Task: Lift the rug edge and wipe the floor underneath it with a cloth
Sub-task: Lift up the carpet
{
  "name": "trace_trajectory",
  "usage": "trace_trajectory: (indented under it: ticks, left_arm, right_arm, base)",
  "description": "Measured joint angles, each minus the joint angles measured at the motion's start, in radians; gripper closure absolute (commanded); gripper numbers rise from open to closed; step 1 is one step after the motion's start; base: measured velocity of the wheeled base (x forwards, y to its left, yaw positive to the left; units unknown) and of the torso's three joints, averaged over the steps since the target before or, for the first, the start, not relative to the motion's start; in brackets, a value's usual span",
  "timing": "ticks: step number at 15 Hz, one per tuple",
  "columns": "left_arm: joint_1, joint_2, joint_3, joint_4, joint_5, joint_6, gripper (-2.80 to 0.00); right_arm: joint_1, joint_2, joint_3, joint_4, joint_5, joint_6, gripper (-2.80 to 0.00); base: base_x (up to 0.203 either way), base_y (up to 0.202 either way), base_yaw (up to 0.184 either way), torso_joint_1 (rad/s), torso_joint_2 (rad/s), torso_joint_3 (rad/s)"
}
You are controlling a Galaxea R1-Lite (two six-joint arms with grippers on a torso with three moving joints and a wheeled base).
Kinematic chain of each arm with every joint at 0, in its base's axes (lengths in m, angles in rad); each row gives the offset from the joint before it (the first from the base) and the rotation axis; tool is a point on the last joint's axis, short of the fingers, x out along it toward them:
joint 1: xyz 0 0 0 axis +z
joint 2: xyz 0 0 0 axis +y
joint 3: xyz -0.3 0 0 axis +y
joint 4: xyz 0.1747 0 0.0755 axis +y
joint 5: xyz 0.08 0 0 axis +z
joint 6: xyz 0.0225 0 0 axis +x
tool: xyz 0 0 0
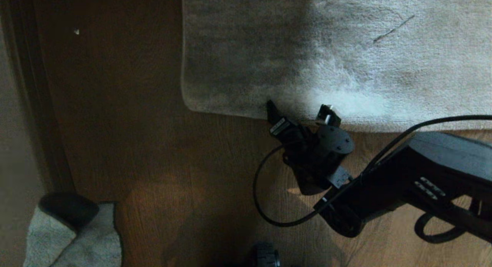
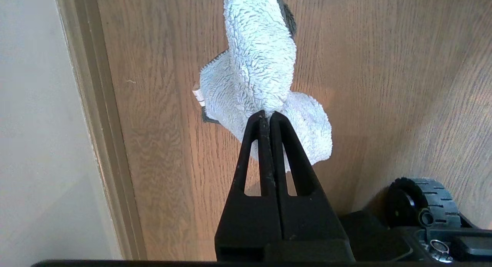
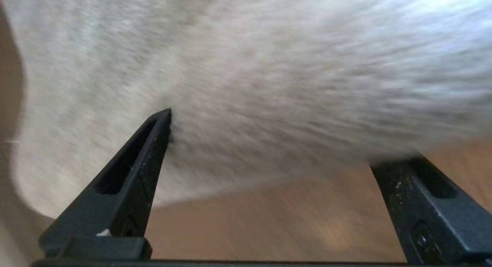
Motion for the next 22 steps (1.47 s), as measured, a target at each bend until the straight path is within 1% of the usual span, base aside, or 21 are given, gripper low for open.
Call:
trace_trajectory:
  ticks: [9,22]
  left_arm:
    - [0.000,0.000,0.000,0.000,0.000,0.000,0.00]
    - [0.000,0.000,0.000,0.000,0.000,0.000,0.00]
  right_arm:
    - [-0.041,-0.043,0.056,0.003,-0.004,0.002,-2.80]
    - [-0.162,-0.112,0.058,0.002,-0.004,0.010,-2.80]
  base:
    - [0.000,0.000,0.000,0.000,0.00,0.000]
    - [0.000,0.000,0.000,0.000,0.00,0.000]
